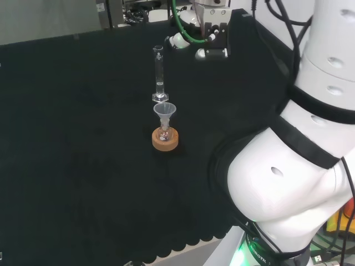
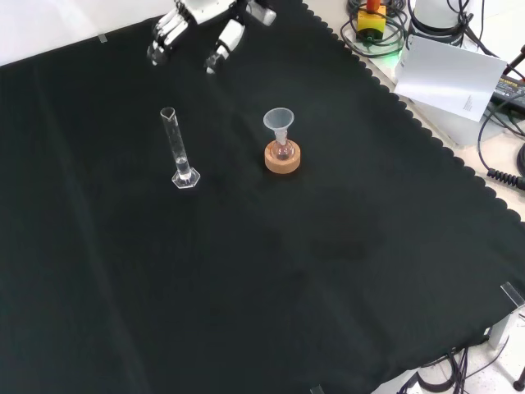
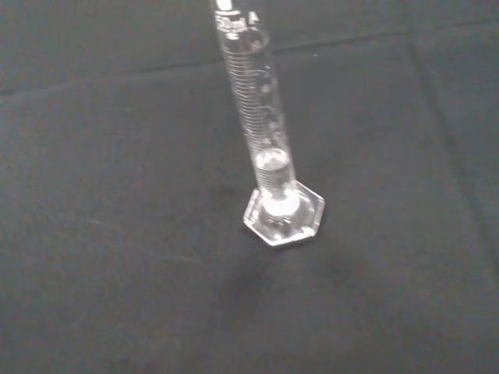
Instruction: Pick up the graduated cylinder.
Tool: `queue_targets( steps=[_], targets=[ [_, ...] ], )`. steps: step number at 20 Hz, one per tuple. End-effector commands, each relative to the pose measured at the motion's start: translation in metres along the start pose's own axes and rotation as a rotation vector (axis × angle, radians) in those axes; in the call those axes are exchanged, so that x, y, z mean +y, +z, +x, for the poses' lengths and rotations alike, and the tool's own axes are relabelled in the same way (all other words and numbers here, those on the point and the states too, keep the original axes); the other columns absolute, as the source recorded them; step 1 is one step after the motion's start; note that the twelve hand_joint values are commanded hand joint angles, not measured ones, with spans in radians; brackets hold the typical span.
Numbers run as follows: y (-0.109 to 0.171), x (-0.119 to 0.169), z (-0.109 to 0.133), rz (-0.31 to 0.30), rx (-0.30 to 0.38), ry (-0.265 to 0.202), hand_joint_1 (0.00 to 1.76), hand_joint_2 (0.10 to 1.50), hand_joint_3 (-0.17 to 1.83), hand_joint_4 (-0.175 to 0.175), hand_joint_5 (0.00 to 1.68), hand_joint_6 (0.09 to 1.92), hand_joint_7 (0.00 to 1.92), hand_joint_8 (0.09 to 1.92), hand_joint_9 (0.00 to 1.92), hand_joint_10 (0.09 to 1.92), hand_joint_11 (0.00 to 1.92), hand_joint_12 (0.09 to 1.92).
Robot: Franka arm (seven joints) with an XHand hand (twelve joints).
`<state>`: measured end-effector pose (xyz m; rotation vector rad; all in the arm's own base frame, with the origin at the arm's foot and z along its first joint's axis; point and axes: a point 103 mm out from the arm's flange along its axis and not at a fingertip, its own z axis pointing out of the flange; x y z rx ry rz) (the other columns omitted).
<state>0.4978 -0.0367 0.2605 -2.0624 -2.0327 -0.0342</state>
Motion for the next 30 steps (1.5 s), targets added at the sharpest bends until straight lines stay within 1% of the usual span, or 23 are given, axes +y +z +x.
queue_targets(
  steps=[1,5,8,11,14,16,20,25,30],
  targets=[
    [0.064,0.072,-0.029,-0.040,0.151,-0.014,0.67,1.15,-0.13,-0.056,0.28,0.09,0.11,0.64,0.37,0.68,0.18,1.38],
    [0.074,0.076,-0.035,-0.057,0.182,-0.016,0.69,1.14,-0.15,-0.058,0.29,0.09,0.13,0.65,0.37,0.68,0.19,1.38],
    [0.079,0.079,-0.041,-0.065,0.232,-0.030,0.71,1.14,-0.16,-0.060,0.30,0.09,0.13,0.66,0.37,0.68,0.19,1.37],
    [0.086,0.081,-0.046,-0.076,0.267,-0.075,0.73,1.12,-0.17,-0.061,0.30,0.09,0.13,0.66,0.38,0.68,0.19,1.37],
    [0.095,0.080,-0.047,-0.095,0.289,-0.138,0.77,1.09,-0.17,-0.062,0.32,0.09,0.16,0.67,0.41,0.68,0.20,1.37],
    [0.103,0.080,-0.046,-0.083,0.315,-0.177,0.81,1.07,-0.17,-0.064,0.36,0.09,0.19,0.67,0.45,0.67,0.22,1.36],
    [0.120,0.078,-0.045,-0.049,0.389,-0.247,0.86,1.05,-0.17,-0.065,0.39,0.09,0.21,0.67,0.48,0.66,0.24,1.35],
    [0.137,0.078,-0.042,-0.040,0.454,-0.282,0.91,1.04,-0.17,-0.064,0.39,0.09,0.20,0.66,0.46,0.64,0.25,1.34],
    [0.142,0.081,-0.037,-0.057,0.506,-0.321,0.94,1.02,-0.17,-0.062,0.40,0.09,0.21,0.66,0.48,0.64,0.26,1.33]
  ],
)
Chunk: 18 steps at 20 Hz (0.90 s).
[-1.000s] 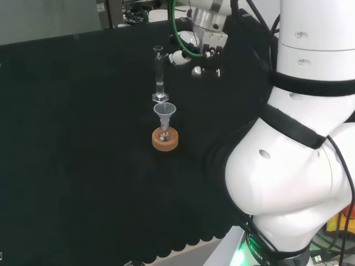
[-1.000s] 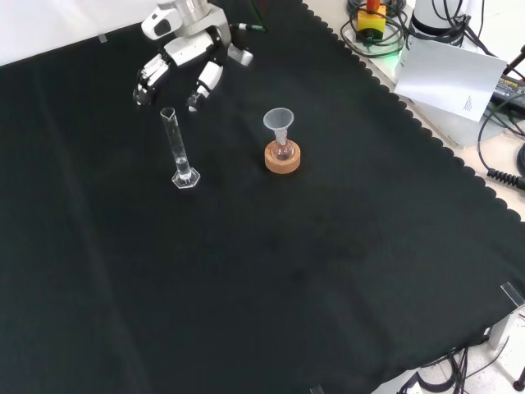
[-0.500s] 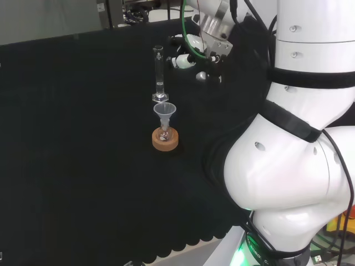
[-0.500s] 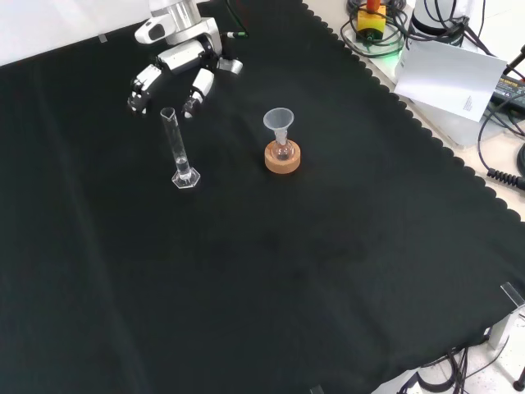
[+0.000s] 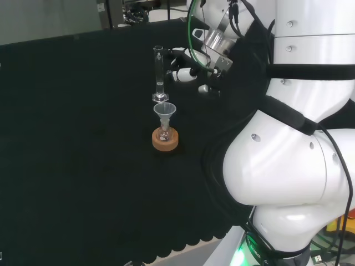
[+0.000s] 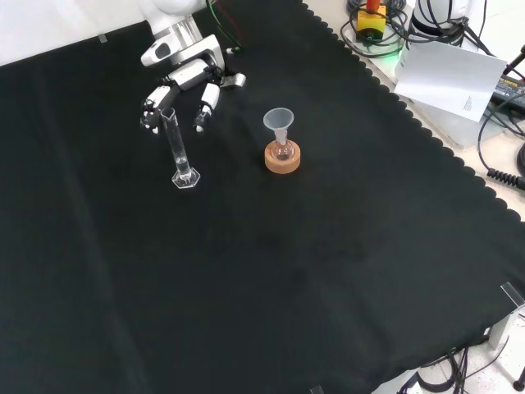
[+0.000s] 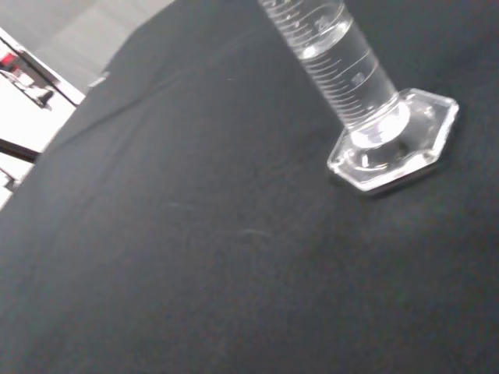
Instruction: Pick up the graduated cylinder.
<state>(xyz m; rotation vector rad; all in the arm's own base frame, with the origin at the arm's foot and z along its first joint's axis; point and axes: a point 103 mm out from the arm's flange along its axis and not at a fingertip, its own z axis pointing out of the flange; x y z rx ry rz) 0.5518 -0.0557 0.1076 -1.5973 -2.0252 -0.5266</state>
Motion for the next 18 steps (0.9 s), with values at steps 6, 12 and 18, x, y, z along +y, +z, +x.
queue_targets(
  steps=[6,12,18],
  targets=[
    [0.015,0.015,0.003,-0.057,0.138,-0.068,0.94,1.00,-0.17,-0.054,0.43,0.09,0.24,0.66,0.48,0.63,0.27,1.32],
    [0.019,0.023,0.001,-0.091,0.191,-0.085,0.91,0.99,-0.17,-0.047,0.47,0.09,0.28,0.67,0.50,0.63,0.28,1.32],
    [0.024,0.028,0.003,-0.108,0.248,-0.123,0.92,0.97,-0.17,-0.042,0.54,0.09,0.34,0.66,0.55,0.61,0.32,1.30]
  ],
)
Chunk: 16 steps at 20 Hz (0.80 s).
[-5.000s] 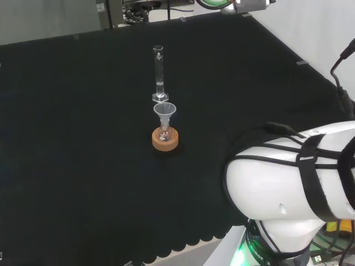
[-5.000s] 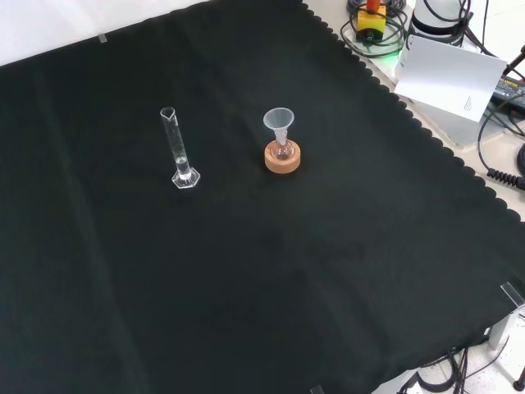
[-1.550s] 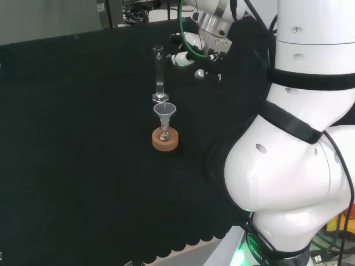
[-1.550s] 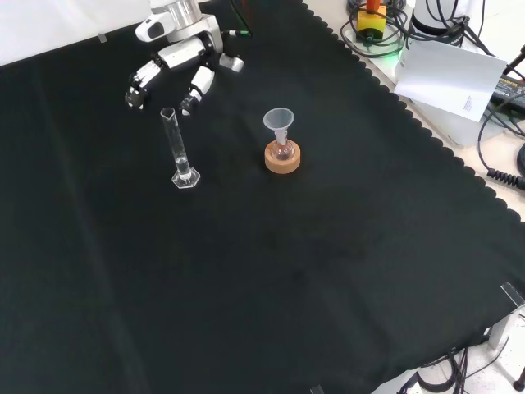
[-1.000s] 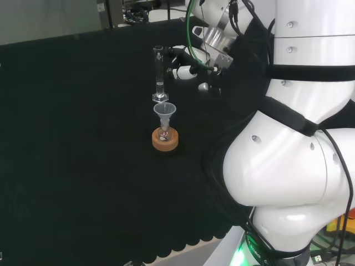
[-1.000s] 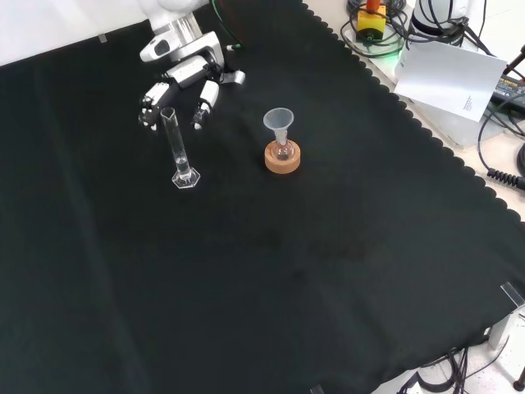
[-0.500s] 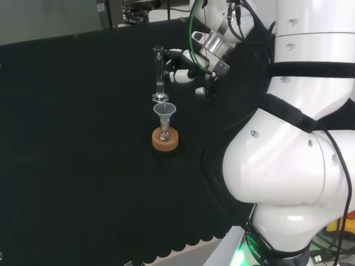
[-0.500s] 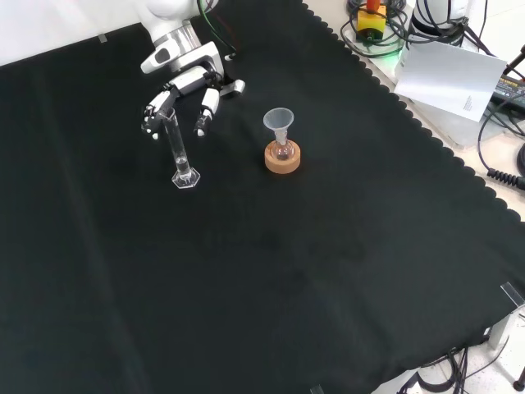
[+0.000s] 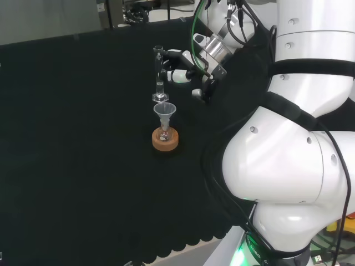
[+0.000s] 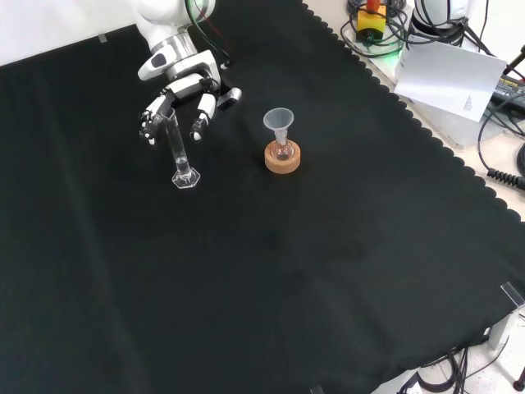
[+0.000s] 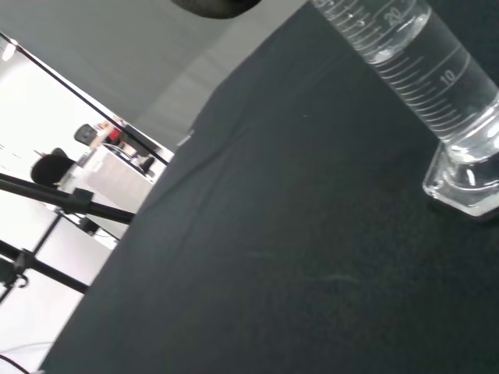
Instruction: Pick up the graduated cylinder.
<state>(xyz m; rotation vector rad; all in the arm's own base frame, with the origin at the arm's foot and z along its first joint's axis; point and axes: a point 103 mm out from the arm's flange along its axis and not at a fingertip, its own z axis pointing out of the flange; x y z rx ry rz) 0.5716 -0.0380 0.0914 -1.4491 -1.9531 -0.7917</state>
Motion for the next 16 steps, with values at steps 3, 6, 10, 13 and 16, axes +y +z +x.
queue_targets(
  steps=[3,6,10,13,16],
  targets=[
    [0.008,0.007,0.002,-0.016,0.074,-0.045,0.93,0.97,-0.17,-0.041,0.56,0.10,0.35,0.65,0.56,0.61,0.32,1.30],
    [0.012,0.009,0.003,-0.014,0.086,-0.055,0.93,0.97,-0.17,-0.041,0.58,0.11,0.37,0.65,0.58,0.60,0.34,1.29],
    [0.018,0.012,0.003,-0.021,0.103,-0.059,0.93,0.97,-0.17,-0.041,0.59,0.12,0.39,0.65,0.60,0.59,0.37,1.28],
    [0.021,0.013,0.002,-0.032,0.122,-0.064,0.93,0.97,-0.17,-0.041,0.61,0.14,0.41,0.64,0.62,0.58,0.40,1.26],
    [0.022,0.014,0.003,-0.065,0.144,-0.067,0.95,0.97,-0.17,-0.041,0.63,0.18,0.43,0.63,0.66,0.55,0.45,1.23]
  ],
)
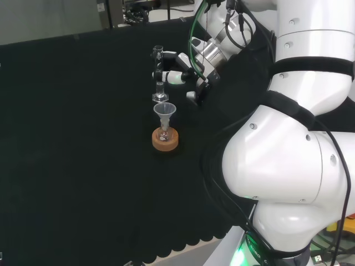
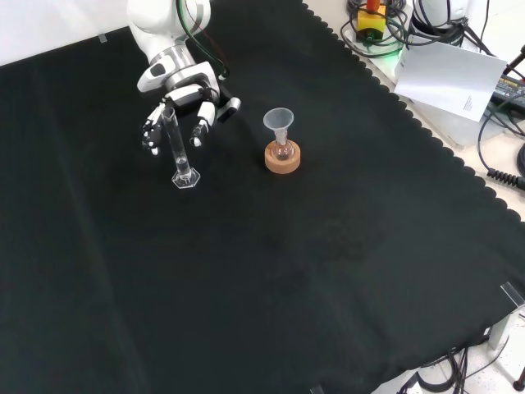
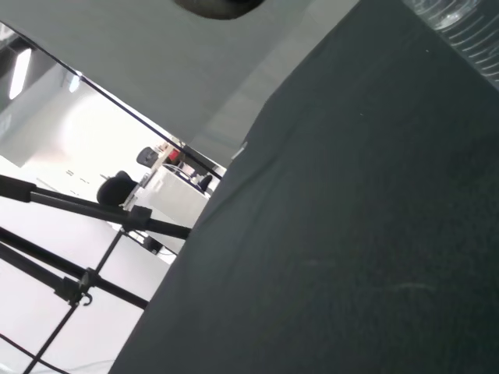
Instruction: Pick up the graduated cylinder.
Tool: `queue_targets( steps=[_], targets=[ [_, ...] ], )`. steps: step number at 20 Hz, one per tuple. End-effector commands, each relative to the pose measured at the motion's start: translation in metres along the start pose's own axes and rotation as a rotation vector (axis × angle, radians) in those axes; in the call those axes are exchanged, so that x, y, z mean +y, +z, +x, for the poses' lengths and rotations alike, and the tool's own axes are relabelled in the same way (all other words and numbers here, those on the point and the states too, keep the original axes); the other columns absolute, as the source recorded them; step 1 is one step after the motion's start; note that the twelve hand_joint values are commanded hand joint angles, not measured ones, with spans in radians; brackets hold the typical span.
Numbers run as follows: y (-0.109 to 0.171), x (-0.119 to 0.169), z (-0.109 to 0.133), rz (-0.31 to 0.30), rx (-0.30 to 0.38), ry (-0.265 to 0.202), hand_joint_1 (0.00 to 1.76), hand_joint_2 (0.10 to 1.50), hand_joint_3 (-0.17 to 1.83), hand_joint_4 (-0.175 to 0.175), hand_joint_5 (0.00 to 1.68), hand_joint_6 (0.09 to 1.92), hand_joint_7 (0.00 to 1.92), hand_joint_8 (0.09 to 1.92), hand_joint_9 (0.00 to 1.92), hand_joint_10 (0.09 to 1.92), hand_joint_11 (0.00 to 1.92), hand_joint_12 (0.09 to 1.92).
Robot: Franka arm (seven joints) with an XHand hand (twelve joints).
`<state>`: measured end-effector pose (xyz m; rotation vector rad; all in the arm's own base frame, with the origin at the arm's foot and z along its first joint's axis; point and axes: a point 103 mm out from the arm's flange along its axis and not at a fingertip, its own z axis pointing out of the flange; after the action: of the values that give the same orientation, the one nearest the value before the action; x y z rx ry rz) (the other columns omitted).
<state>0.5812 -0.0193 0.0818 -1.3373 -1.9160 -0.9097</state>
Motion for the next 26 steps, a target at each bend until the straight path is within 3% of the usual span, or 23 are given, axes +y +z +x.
queue_targets(
  steps=[1,10,26],
  targets=[
    [0.0029,0.0022,0.0005,-0.043,0.038,-0.012,0.96,0.97,-0.17,-0.041,0.63,0.20,0.44,0.63,0.67,0.55,0.46,1.22],
    [0.0026,0.0019,-0.0032,-0.053,0.084,-0.012,1.00,1.00,-0.17,-0.048,0.60,0.40,0.49,0.63,0.78,0.47,0.61,1.14],
    [0.0022,0.0038,-0.0038,-0.035,0.096,-0.031,1.06,1.02,-0.17,-0.047,0.61,0.49,0.50,0.63,0.83,0.43,0.68,1.10]
  ],
)
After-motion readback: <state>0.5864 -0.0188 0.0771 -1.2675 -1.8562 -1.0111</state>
